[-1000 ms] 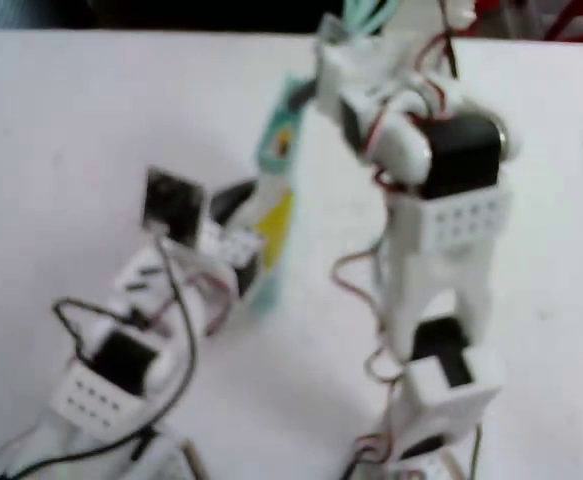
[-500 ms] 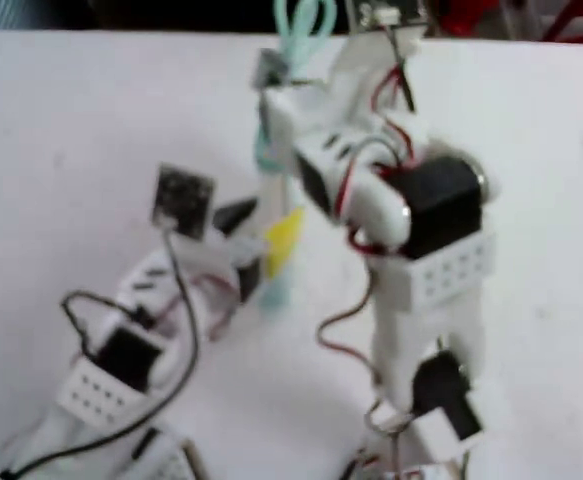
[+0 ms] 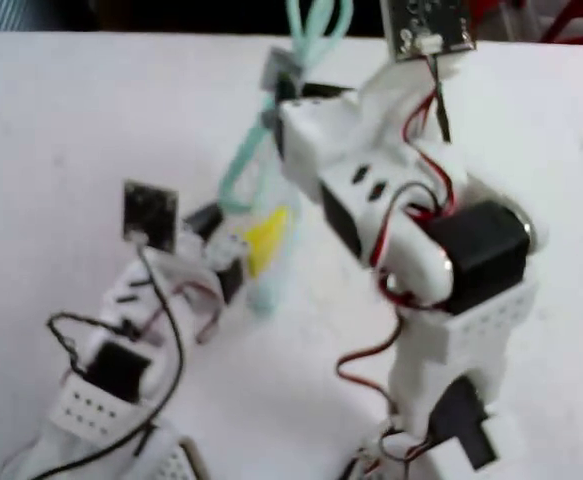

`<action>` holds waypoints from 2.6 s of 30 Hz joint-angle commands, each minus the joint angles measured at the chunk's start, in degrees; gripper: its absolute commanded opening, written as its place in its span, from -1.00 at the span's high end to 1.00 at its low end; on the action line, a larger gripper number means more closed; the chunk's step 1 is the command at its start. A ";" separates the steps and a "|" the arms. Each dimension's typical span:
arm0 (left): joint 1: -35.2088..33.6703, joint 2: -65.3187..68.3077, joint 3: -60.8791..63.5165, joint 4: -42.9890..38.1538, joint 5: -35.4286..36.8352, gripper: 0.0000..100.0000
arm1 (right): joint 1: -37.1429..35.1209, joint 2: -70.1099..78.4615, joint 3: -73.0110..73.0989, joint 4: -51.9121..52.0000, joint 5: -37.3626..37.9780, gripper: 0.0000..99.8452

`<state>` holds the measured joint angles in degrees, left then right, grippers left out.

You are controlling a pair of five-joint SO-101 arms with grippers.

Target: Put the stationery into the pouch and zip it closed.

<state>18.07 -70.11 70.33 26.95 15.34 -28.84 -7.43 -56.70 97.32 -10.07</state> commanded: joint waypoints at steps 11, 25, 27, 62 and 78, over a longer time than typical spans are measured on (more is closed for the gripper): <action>4.26 -0.75 1.67 -7.21 -2.02 0.53 | -0.04 -2.68 -0.09 0.92 0.70 0.96; 8.92 -1.01 8.18 -17.05 -15.38 0.94 | 17.45 3.03 2.73 -5.32 0.70 0.96; 8.22 -1.10 8.09 -16.97 -15.03 0.94 | 18.77 4.09 2.64 -5.32 0.70 0.96; 5.32 -1.10 -1.23 4.22 -12.48 0.94 | 33.45 1.89 24.53 1.10 26.11 0.27; 5.76 -1.19 1.49 3.96 -10.81 0.59 | 36.44 1.19 72.00 -23.52 32.26 0.63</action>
<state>22.64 -71.34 71.47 30.29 2.59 9.32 -4.18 8.97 81.32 25.80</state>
